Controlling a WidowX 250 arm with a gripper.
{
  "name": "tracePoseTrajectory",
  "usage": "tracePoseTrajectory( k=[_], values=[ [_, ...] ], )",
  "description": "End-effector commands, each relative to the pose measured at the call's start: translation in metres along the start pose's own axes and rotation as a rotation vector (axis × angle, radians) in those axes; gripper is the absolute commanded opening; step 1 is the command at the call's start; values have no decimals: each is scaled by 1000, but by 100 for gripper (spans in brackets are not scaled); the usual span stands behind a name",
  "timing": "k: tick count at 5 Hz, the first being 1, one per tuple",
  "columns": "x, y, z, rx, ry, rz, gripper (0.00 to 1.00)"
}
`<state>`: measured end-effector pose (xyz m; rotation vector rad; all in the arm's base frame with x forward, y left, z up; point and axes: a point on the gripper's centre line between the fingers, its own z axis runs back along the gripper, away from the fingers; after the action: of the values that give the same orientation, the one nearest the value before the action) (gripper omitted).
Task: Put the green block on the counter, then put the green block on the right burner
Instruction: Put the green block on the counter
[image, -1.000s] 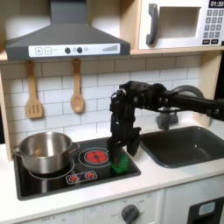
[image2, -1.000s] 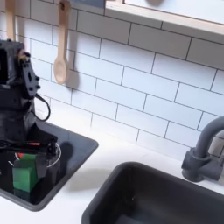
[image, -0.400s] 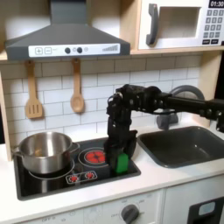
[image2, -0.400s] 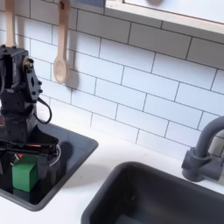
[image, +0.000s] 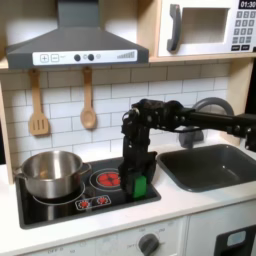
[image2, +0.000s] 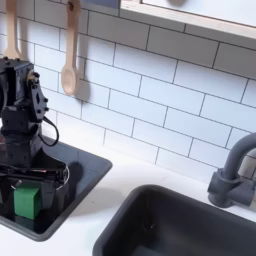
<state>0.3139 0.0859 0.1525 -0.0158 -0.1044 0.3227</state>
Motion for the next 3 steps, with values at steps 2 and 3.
tracePoseTrajectory(
  k=[2, 3],
  values=[
    [-2, -2, 1, -22, 8, -27, 0],
    [1, -4, 4, -50, 4, -22, 0]
  ],
)
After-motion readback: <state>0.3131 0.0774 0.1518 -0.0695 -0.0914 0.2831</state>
